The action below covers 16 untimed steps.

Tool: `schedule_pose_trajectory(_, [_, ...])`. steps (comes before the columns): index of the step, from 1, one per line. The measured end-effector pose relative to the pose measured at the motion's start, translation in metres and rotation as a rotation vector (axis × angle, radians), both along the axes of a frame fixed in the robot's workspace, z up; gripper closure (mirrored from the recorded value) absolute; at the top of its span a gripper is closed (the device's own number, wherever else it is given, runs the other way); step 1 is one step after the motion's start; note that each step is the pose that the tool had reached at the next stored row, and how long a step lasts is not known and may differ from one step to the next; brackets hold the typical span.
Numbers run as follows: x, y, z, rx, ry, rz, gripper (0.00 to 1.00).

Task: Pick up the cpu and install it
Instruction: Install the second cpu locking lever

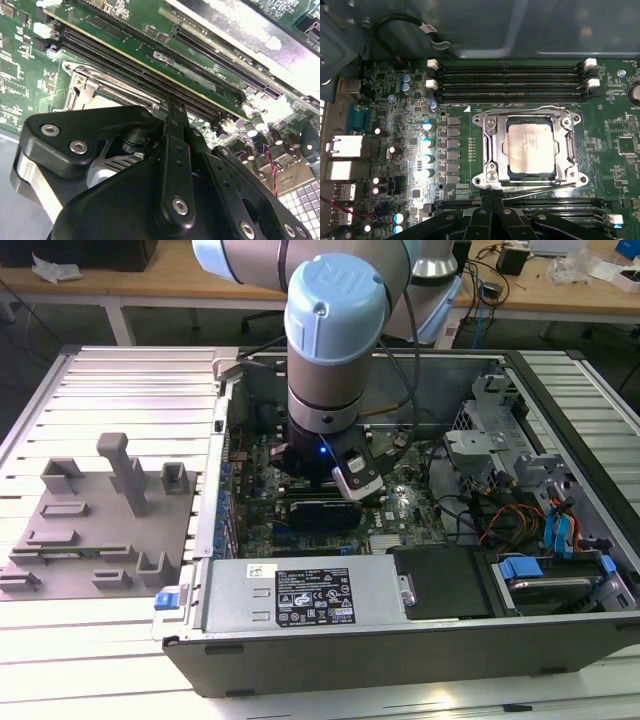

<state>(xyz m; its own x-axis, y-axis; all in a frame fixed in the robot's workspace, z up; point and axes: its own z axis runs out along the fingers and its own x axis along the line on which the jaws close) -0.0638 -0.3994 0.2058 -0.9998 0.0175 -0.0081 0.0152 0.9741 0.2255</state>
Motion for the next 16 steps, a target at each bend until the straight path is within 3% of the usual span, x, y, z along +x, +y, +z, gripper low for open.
schedule_pose_trajectory(6, [-0.0058,0.0006,-0.0007,0.0204,0.0001,-0.001,0.89])
schedule_pose_trajectory(16, [-0.0054,0.0032,-0.0013,0.0213,0.0000,-0.005,0.89])
